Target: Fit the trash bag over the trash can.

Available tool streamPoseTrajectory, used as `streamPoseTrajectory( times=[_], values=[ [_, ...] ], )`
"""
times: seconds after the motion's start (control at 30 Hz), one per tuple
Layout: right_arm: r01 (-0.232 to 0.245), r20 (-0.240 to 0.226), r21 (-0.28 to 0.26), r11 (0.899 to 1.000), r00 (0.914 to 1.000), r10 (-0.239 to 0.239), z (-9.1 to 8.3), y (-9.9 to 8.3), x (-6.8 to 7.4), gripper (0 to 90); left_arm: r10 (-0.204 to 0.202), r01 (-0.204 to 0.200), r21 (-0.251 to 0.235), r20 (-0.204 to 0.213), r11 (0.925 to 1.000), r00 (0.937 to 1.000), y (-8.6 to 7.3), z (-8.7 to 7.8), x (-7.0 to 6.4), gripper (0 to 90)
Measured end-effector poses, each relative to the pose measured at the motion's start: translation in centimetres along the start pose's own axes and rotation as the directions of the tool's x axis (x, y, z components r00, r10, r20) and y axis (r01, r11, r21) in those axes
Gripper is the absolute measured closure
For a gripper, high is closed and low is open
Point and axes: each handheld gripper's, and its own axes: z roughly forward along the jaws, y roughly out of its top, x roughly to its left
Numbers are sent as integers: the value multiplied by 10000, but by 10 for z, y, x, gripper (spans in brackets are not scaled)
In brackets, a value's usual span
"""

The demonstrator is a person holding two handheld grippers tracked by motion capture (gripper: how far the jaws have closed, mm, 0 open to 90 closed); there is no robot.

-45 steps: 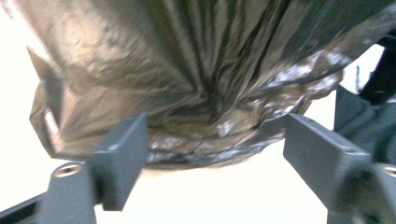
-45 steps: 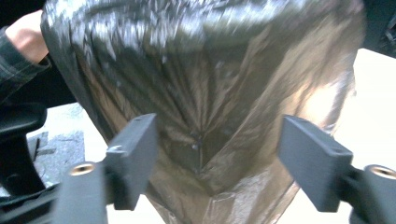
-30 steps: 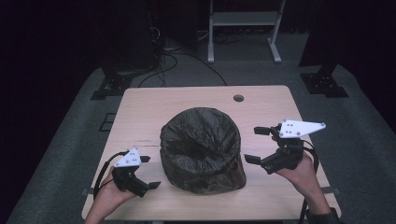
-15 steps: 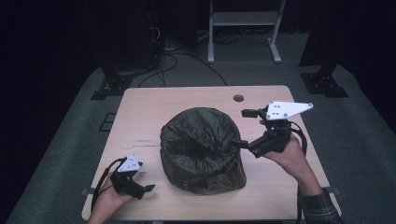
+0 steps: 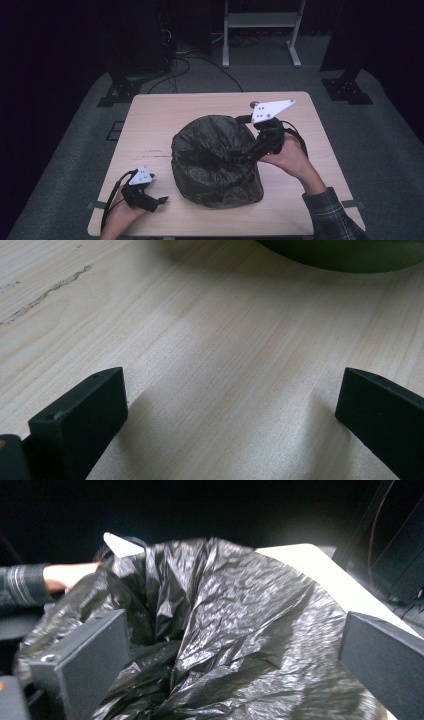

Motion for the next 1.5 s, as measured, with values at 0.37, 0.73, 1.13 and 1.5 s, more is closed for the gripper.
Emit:
streamPoseTrajectory(
  times=[0.37, 0.73, 1.13, 1.5],
  values=[
    [511, -700, 1936, 9797, 9968, -382, 36, -4, 1, 0, -4, 4, 0, 5, 10000, 10000, 0, 0, 0, 0],
    [993, -804, 3433, 9339, 9938, -761, 59, -4, 9, 0, -9, 9, -10, 3, 10000, 10000, 0, 0, 0, 0],
    [921, -928, 4998, 8612, 9943, -525, 72, -1, 10, 0, -8, 8, -8, -6, 10000, 10000, 0, 0, 0, 0],
    [741, -810, 4774, 8755, 9959, -401, 65, 10, 8, 0, -12, 12, -6, -7, 10000, 10000, 0, 0, 0, 0]
  ],
)
